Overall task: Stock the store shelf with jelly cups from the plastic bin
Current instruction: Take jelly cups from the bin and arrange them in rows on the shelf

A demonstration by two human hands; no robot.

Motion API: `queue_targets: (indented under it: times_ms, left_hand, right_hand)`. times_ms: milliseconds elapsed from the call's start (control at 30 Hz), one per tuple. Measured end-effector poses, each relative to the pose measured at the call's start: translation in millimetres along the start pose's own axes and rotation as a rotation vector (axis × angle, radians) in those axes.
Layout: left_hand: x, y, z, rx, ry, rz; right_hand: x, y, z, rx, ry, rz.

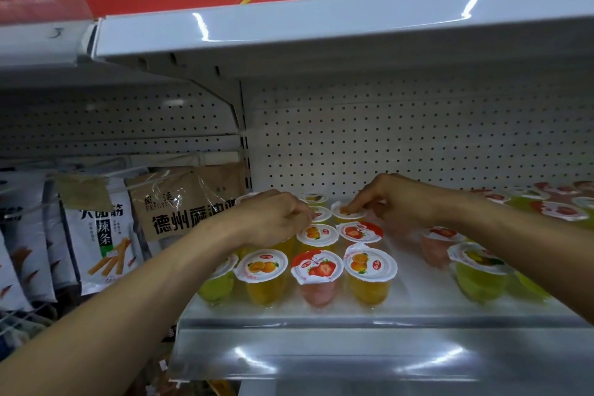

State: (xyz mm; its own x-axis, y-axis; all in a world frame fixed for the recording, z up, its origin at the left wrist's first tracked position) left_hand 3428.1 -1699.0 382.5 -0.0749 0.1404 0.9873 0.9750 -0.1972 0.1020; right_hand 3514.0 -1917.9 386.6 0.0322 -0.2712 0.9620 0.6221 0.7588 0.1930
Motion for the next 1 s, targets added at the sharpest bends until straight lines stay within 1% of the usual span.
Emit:
queue_targets:
  times_ms: [133, 267, 300, 433, 567, 667, 800, 933, 1000]
  left_hand:
    - [0.2, 1.4, -1.7, -0.004, -0.038, 0.014]
    - [10.3, 10.1, -2.8, 0.025, -0.131, -0.042]
    - [12.9, 15.5, -2.2, 0.035, -0.120, -0.041]
    - [16.2, 36.8, -2.9, 0.077, -0.050, 0.022]
    - [9.1, 50.7, -2.7, 0.083, -0.042, 0.079]
    - [5.6, 56.2, 1.4, 0.088, -0.048, 0.091]
    - [4.0, 57.3, 1.5, 0.086, -0.065, 0.080]
    - [3.8, 57.0, -0.4, 0.080, -0.078, 0.069]
    - [4.0, 57.3, -0.3, 0.073, -0.072, 0.063]
  right_hand:
    - [5.1, -1.3, 0.9, -0.028, -0.017, -0.007]
    - [21.5, 12.6, -17.8, -0.139, -0.014, -0.146]
    - [23.0, 18.7, -23.6, -0.158, -0.036, -0.133]
    - [13.3, 42.0, -37.1, -0.198, -0.121, 0.051]
    - [9.6, 58.6, -42.3, -0.237, -0.132, 0.090]
    - [12.6, 62.4, -40.7, -0.241, -0.100, 0.097]
    - [7.3, 68.0, -31.9, -0.278, -0.004, 0.048]
    - [2.6, 74.7, -20.4, -0.369, 0.099, 0.017]
    - [4.5, 76.1, -17.8, -0.431, 0.169, 0.037]
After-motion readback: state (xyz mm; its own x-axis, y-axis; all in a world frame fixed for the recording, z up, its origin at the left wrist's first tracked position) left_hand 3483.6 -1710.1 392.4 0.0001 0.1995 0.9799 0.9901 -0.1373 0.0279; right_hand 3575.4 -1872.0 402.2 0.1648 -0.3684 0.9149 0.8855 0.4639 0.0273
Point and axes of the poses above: each hand's wrist, its own y-axis towards the middle knuckle, its own x-axis out of the back of the hand, z = x × y, the point moved 1 cm from there along y, towards the middle knuckle
